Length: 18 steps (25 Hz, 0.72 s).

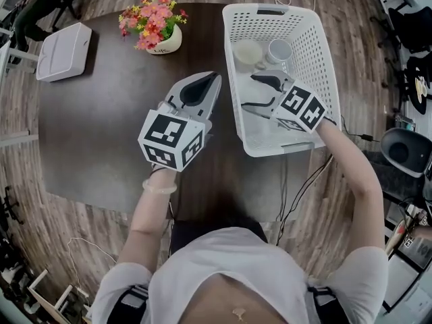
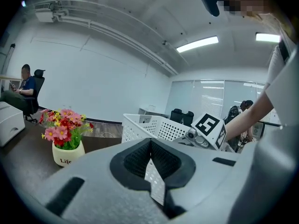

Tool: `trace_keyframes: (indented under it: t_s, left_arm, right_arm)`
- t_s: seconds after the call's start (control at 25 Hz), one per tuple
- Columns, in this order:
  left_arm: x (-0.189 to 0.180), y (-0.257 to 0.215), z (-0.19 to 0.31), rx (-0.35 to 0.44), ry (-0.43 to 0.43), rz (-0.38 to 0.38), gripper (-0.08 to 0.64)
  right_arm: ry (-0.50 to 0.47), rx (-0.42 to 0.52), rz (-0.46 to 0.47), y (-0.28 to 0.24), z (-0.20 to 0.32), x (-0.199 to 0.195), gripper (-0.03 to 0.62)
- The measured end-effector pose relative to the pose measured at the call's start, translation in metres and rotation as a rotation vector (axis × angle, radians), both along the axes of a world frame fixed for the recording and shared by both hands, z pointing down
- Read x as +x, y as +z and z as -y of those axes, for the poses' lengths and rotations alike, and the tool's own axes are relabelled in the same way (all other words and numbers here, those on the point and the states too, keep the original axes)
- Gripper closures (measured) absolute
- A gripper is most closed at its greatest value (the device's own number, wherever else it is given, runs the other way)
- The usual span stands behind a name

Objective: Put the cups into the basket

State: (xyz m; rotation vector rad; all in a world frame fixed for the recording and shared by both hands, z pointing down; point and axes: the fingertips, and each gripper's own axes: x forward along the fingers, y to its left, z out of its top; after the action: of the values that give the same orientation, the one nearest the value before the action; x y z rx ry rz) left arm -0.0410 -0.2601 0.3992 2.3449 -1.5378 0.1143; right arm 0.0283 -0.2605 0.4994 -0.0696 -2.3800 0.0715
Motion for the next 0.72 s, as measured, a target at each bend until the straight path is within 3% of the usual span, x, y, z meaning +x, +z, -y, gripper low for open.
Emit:
trace_keyframes:
  t_s: [0.4,0.72]
  left_arm:
    - [-0.005,0.01,-0.002,-0.02,0.001,-0.01,0.549]
    - [-0.006,0.016,-0.003,-0.031,0.003,-0.017,0.549]
  right_arm:
    - [0.026,-0.011,-0.067,0.042,0.009,0.005,0.258]
    - [0.092,-0.002,-0.023,0.048,0.021,0.002,0.258]
